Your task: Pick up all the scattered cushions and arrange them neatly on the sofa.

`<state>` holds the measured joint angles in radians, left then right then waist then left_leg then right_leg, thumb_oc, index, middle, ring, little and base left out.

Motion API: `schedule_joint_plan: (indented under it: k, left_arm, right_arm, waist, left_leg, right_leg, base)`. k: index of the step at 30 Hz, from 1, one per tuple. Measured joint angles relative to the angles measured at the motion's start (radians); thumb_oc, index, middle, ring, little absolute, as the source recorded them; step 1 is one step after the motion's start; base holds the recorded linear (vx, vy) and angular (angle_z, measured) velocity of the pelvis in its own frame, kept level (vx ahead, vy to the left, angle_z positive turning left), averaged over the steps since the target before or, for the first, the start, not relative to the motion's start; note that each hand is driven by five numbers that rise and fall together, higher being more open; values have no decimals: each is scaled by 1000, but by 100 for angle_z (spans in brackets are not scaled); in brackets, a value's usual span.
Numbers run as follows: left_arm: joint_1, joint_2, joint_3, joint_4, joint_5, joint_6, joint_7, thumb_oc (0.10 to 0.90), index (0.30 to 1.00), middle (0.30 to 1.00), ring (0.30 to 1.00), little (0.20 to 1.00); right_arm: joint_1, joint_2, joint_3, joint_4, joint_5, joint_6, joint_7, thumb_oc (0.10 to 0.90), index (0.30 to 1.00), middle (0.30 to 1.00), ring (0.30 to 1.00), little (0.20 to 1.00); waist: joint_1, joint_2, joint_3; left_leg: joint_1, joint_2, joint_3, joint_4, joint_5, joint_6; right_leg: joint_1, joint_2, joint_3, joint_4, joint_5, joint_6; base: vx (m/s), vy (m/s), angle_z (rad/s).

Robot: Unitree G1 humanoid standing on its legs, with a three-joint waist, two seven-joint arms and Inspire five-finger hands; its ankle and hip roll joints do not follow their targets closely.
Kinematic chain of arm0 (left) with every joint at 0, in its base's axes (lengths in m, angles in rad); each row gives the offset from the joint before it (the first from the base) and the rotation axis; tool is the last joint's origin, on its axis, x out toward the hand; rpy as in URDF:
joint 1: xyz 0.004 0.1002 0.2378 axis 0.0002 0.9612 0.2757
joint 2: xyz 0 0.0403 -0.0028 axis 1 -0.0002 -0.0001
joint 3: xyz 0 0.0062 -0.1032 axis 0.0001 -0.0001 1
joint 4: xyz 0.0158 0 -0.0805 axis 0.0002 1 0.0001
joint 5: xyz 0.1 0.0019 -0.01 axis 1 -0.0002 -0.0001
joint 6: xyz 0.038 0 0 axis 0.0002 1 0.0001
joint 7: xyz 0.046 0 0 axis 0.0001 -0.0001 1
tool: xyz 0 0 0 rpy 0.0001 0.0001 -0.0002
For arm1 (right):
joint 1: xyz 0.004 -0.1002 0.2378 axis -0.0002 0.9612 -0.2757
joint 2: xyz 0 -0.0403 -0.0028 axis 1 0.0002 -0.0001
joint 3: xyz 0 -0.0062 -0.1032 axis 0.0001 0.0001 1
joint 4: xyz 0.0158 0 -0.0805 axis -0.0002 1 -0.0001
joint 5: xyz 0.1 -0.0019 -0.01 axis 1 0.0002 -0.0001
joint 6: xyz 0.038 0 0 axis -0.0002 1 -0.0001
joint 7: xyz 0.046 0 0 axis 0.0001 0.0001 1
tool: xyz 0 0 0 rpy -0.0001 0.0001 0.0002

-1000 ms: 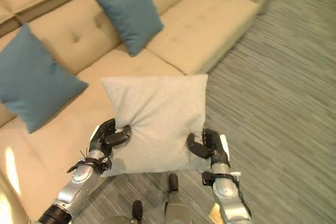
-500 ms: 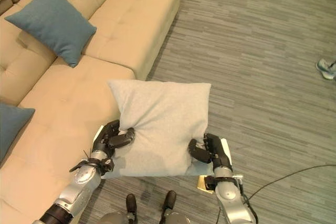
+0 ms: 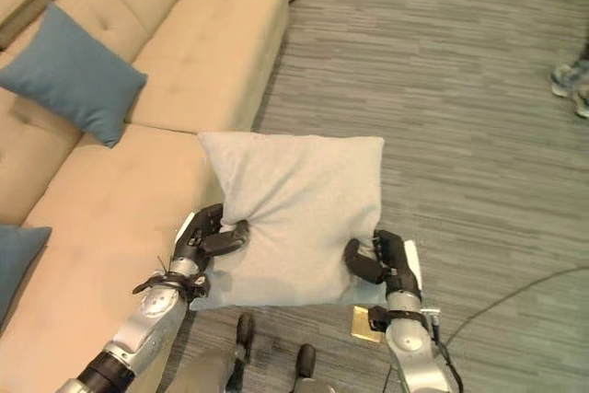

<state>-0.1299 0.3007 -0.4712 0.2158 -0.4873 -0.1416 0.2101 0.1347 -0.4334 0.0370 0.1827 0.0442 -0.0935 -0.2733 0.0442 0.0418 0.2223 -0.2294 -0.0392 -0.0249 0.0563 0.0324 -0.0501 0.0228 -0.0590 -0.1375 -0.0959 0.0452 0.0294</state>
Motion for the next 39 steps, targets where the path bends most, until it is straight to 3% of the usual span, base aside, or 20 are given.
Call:
schedule_joint_plan:
  k: [1,4,6,7,10,14,17,20,21,23,24,25,26,28,29,32,33,35,36,39]
  left_arm:
    - [2,22,3,0,0,1,0,400,300,300,300,300]
    - [-7,48,5,0,1,12,0,400,300,300,300,300]
    - [-19,53,9,1,2,13,2,400,300,300,300,300]
    - [-43,57,12,6,17,16,9,400,300,300,300,300]
    - [-41,67,14,6,20,17,20,400,300,300,300,300]
    - [-37,80,31,4,22,16,20,400,300,300,300,300]
    - [-35,78,43,9,23,16,21,400,300,300,300,300]
    - [-17,63,33,14,39,18,20,400,300,300,300,300]
    - [-16,36,31,11,46,19,20,400,300,300,300,300]
    - [-13,29,17,2,58,18,20,400,300,300,300,300]
    - [-37,5,4,11,58,19,16,400,300,300,300,300]
    - [-45,9,12,12,57,18,16,400,300,300,300,300]
    - [-40,9,15,7,57,17,16,400,300,300,300,300]
    - [-40,13,15,5,56,18,15,400,300,300,300,300]
    - [-40,16,16,0,56,17,13,400,300,300,300,300]
    - [-49,16,21,2,56,17,8,400,300,300,300,300]
    - [-47,21,31,7,57,18,3,400,300,300,300,300]
    - [-34,23,36,8,59,18,-2,400,300,300,300,300]
    - [-27,25,38,8,59,18,-1,400,300,300,300,300]
    - [26,68,43,-2,58,18,-3,400,300,300,300,300]
  right_arm:
    - [2,7,17,-6,-4,0,-5,400,300,300,300,300]
    - [11,23,24,-17,-23,0,-4,400,300,300,300,300]
    - [14,22,38,-23,-25,1,2,400,300,300,300,300]
    - [5,22,36,-28,-26,5,4,400,300,300,300,300]
    - [23,18,60,-36,-34,9,12,400,300,300,300,300]
    - [5,16,68,-39,-40,9,31,400,300,300,300,300]
    - [-14,13,75,-36,-41,11,30,400,300,300,300,300]
    - [11,7,95,-16,-41,14,30,400,300,300,300,300]
    - [-5,3,94,30,-40,18,28,400,300,300,300,300]
    - [-8,-21,96,28,-41,21,31,400,300,300,300,300]
    - [-12,-47,66,32,-38,19,29,400,300,300,300,300]
    - [-24,-47,64,38,-36,21,28,400,300,300,300,300]
    - [-35,-41,64,29,-33,21,26,400,300,300,300,300]
    - [-39,-40,57,23,-30,21,20,400,300,300,300,300]
    - [-40,-38,55,21,-29,21,19,400,300,300,300,300]
    - [-53,-26,54,16,-29,22,14,400,300,300,300,300]
    - [-52,-22,67,27,-30,23,8,400,300,300,300,300]
    - [-46,-23,95,46,-32,23,8,400,300,300,300,300]
    - [-39,-22,105,44,-32,23,9,400,300,300,300,300]
    - [-12,-20,133,31,-41,23,13,400,300,300,300,300]
  waist:
    - [2,-17,-4]
    - [-5,-29,-4]
    - [-6,-26,0]
    - [-9,-13,19]
    - [-18,-16,24]
    - [-14,-18,25]
    - [-36,-17,26]
    - [-61,-24,17]
    - [-57,0,10]
    - [-41,-2,7]
    - [-31,-2,11]
    - [-19,7,6]
    - [-4,-16,17]
    - [-8,-30,23]
    - [-4,-38,24]
    - [13,-62,35]
    - [25,-62,36]
    - [40,-53,32]
    - [47,-52,31]
    - [93,-42,2]
  left_leg:
    - [30,-2,16,-10,44,48]
    - [87,-18,108,-37,57,108]
    - [120,-33,146,-40,33,153]
    - [140,-30,163,-45,29,158]
    - [204,-31,171,-73,-5,161]
    - [250,-31,177,-125,-28,137]
    - [272,-31,150,-137,-43,121]
    - [351,-16,76,-139,-85,67]
    - [303,27,58,-13,-128,37]
    - [245,37,60,115,-154,28]
    - [128,70,54,369,-166,-18]
    - [33,88,56,522,-125,-22]
    - [-8,113,76,639,-103,-27]
    - [-26,113,88,662,-104,-25]
    - [-39,112,102,652,-111,-22]
    - [-80,75,178,406,-142,12]
    - [-96,54,199,198,-120,22]
    - [-147,46,236,-8,-24,0]
    - [-157,43,241,-34,-14,-1]
    - [-166,50,249,20,7,67]
  right_leg:
    - [-8,-15,35,24,-28,10]
    - [-48,-77,7,212,-99,94]
    - [-135,-115,5,423,-150,176]
    - [-234,-141,-1,614,-173,225]
    - [-297,-177,-64,628,-170,209]
    - [-325,-170,-105,392,-111,139]
    - [-346,-165,-99,170,23,133]
    - [-256,-145,-92,91,178,58]
    - [-217,-113,-136,85,136,41]
    - [-190,-102,-145,76,148,-3]
    - [-173,-81,-176,92,97,-20]
    - [-159,-68,-197,90,74,-37]
    - [-118,-59,-201,81,55,-58]
    - [-77,-49,-220,69,29,-74]
    - [-65,-47,-222,60,9,-75]
    - [5,-23,-223,4,-26,-65]
    - [38,-8,-248,4,-43,-42]
    - [102,32,-270,3,-113,-8]
    - [124,44,-271,5,-114,-21]
    - [212,55,-235,8,-196,22]
  base:
    - [273,129,-115]
    - [163,102,-116]
    - [122,129,-77]
    - [109,81,-31]
    - [224,-11,-18]
    - [404,-117,-10]
    - [414,-129,26]
    - [374,-231,75]
    - [218,-320,65]
    - [195,-320,38]
    - [139,-192,38]
    - [246,-272,39]
    - [189,-129,28]
    - [306,-138,23]
    - [475,-75,30]
    - [440,-12,10]
    - [485,-33,15]
    - [399,2,16]
    - [221,53,-2]
    - [425,102,-46]
